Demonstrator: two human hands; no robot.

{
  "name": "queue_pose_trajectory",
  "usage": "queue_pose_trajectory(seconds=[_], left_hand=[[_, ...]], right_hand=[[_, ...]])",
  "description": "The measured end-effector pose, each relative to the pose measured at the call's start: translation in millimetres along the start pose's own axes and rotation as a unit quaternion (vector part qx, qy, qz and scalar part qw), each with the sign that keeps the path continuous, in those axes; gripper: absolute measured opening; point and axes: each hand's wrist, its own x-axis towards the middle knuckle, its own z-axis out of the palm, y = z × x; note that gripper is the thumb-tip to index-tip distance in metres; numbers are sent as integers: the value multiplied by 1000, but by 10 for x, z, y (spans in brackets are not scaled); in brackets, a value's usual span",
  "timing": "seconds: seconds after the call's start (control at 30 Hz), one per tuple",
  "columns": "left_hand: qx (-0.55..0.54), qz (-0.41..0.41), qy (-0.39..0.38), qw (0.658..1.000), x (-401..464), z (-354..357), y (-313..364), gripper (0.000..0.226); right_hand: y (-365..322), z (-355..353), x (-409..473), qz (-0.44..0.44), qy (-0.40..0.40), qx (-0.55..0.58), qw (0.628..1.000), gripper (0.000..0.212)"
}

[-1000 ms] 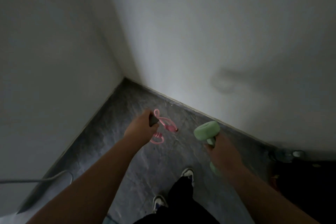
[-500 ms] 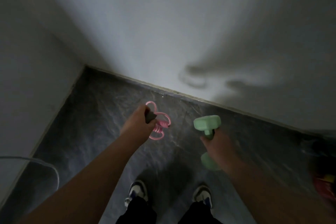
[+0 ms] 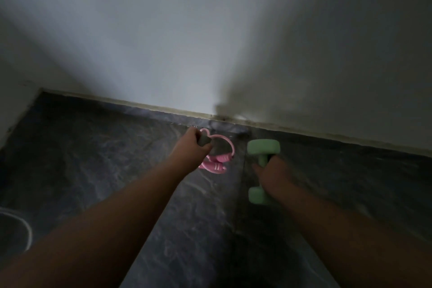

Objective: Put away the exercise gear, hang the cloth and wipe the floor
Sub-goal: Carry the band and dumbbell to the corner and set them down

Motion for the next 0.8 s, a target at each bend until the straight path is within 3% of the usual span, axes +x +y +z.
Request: queue_pose_trajectory(seconds=[0.33,0.47,0.6,0.8], left_hand=[[29,-38,9,999,425,382,-284,42],[-10,-64,30,997,419,541,-382,55],[-42,-29,55,997,410,671,-439,34],[7,1,1,1000,421,699,-545,40]], right_hand=[[128,268,376,68,25,26,997,48],[188,301,428,76,29,5,997,49],[184,319,570,74,18,12,997,51],[172,307,696,69,26,-1,997,52]])
